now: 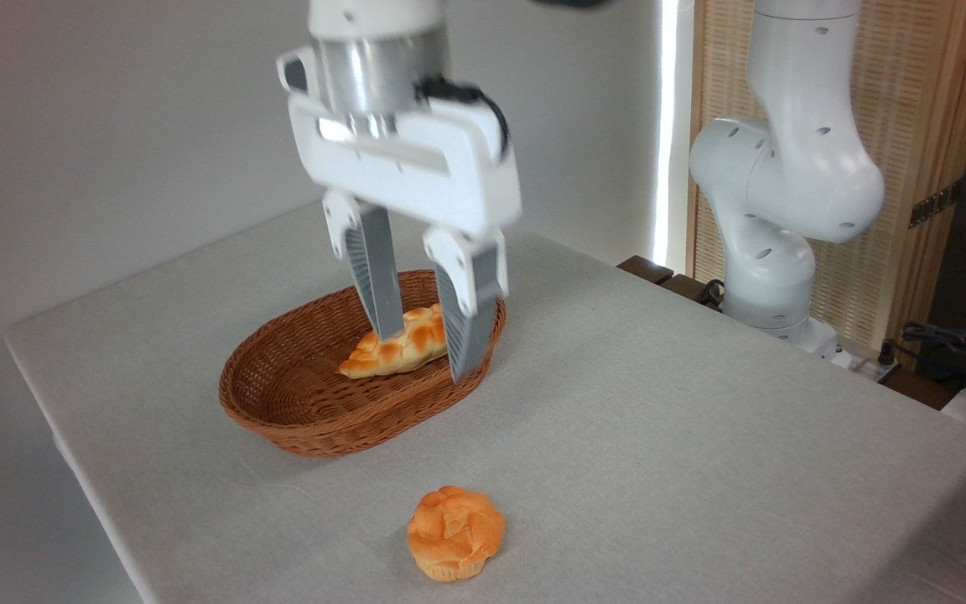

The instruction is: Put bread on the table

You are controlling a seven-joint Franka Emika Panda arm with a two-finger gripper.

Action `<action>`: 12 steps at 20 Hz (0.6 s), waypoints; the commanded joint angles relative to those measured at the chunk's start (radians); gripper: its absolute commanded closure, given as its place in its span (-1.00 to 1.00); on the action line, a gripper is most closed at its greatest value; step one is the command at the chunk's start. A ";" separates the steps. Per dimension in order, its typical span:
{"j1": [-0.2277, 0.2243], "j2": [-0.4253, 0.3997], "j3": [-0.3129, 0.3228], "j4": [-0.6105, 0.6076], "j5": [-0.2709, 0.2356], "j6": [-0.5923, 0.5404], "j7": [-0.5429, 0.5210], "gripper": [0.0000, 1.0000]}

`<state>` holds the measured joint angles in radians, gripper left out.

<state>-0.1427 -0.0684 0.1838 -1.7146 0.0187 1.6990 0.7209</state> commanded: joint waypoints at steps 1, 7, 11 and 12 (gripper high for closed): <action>0.124 0.016 -0.174 0.066 -0.009 -0.094 -0.031 -1.00; 0.161 0.042 -0.201 0.098 -0.017 -0.090 -0.075 -1.00; 0.160 0.048 -0.202 0.095 -0.017 -0.088 -0.072 -1.00; 0.160 0.048 -0.202 0.095 -0.017 -0.088 -0.072 -1.00</action>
<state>0.0056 -0.0358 -0.0073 -1.6475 0.0183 1.6304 0.6496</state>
